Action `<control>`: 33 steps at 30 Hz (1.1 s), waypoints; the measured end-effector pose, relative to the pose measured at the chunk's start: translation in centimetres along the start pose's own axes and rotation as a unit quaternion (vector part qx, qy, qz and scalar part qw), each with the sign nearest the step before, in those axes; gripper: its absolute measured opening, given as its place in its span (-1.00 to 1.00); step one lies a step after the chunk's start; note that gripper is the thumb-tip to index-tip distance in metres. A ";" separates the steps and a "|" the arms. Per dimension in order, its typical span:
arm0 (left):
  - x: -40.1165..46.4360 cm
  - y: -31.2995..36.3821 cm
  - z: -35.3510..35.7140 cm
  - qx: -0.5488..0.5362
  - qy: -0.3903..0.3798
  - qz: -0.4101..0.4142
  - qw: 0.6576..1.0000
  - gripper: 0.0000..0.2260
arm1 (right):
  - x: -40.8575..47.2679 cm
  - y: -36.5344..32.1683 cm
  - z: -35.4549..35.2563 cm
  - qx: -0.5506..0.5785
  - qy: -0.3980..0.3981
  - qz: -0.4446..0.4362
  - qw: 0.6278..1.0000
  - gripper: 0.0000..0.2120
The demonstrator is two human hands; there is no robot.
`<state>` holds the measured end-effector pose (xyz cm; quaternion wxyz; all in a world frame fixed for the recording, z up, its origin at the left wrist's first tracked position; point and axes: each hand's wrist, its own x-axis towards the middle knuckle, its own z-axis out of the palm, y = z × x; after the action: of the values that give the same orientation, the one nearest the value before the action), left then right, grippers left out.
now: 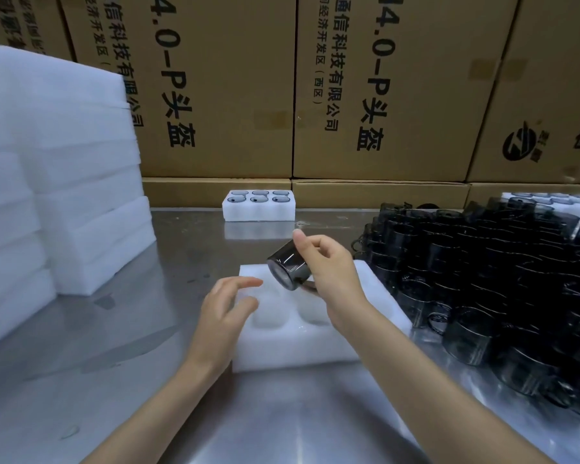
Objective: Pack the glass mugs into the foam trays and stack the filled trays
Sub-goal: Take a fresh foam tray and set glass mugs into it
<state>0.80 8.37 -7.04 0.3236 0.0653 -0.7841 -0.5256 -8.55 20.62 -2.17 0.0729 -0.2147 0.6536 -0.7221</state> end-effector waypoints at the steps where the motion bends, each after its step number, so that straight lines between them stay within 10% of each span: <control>1: 0.2 0.0 0.0 0.009 0.009 -0.009 1.000 -0.71 | 0.0 0.2 0.0 -0.004 -0.003 -0.006 1.000 -0.72; 6: 2.0 1.4 -0.1 0.093 -0.055 -0.002 0.994 -0.51 | -0.3 0.5 0.5 -0.051 -0.033 -0.049 0.997 -0.67; 10: 3.1 1.4 -0.1 0.038 -0.099 0.022 0.994 -0.83 | -0.3 0.6 0.2 -0.057 -0.093 -0.028 0.994 -0.77; 16: 2.7 -0.4 -1.2 -0.060 -0.111 0.033 0.991 -0.72 | -0.6 0.9 1.0 -0.152 -0.155 -0.144 0.965 -0.72; 33: 3.1 -1.8 -1.2 0.107 -0.085 0.006 0.991 -0.52 | -1.0 1.5 2.1 -0.388 -0.019 -0.203 0.899 -0.75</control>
<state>-1.37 5.22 -6.94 0.2502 0.0501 -0.8608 -0.4404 -7.05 18.92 -3.76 -0.1521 -0.3677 0.8227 -0.4061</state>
